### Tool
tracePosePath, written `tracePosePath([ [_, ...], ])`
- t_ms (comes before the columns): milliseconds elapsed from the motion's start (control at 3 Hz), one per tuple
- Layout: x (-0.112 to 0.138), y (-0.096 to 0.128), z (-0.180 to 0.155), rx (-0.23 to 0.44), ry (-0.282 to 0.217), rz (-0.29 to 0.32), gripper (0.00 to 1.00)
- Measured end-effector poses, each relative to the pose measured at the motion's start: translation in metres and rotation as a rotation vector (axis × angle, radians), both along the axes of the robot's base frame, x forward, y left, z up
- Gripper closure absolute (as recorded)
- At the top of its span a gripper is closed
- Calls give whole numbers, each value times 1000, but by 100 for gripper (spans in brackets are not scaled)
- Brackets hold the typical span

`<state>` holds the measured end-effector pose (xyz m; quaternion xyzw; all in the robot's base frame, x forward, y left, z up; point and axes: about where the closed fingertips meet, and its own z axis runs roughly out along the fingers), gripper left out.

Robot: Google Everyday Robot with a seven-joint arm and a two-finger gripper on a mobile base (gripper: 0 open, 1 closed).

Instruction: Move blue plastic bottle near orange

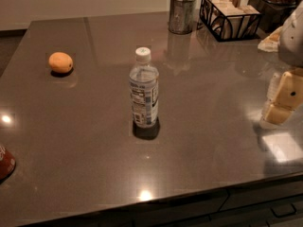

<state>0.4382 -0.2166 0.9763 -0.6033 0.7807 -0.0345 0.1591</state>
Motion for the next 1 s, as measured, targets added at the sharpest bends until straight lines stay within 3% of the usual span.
tracePosePath([
  [333,0,0,0,0,0,0,0],
  [667,10,17,-1,60,-8,-6,0],
  [1000,30,56,-10,182,-16,0,0],
])
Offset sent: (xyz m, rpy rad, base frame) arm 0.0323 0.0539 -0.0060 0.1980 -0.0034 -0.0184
